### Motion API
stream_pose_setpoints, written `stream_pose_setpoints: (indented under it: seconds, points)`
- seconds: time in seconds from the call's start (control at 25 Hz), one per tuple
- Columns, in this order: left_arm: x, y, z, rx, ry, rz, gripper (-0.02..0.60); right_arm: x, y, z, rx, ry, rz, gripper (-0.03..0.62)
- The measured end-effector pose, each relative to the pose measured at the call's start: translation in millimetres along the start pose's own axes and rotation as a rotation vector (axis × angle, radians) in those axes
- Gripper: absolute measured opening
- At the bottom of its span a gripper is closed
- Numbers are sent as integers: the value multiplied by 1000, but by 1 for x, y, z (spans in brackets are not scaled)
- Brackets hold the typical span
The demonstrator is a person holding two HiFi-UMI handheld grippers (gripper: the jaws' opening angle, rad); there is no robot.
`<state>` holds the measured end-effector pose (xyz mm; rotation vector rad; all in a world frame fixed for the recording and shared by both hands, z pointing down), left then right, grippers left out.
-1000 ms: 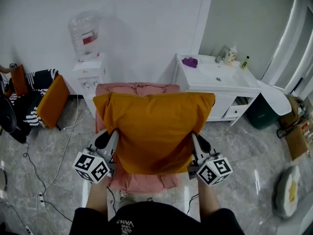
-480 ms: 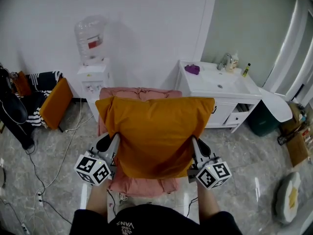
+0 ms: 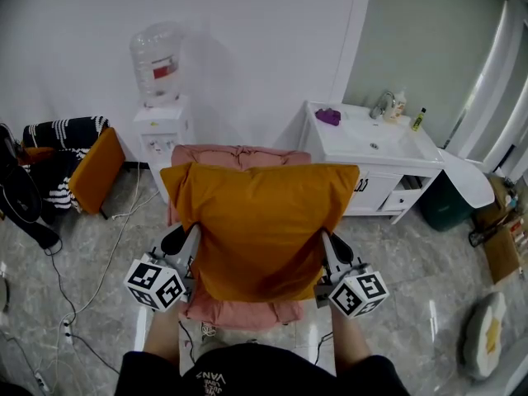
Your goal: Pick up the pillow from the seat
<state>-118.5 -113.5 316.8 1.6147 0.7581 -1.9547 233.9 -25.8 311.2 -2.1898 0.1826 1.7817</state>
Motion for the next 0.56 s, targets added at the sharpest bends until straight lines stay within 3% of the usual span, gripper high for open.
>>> stream_pose_setpoints:
  seconds: [0.56]
  points:
    - [-2, 5, 11, 5, -10, 7, 55, 0, 13, 1, 3, -6, 10, 9]
Point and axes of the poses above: the fingertips, and each gripper's own axes: y forward along the fingers, z to its left, x out of its top, the point moved 8 cm from there along -y, backward along the fingers, and after that the axes turned 2 degrees about -z, right-handed, at the moved point
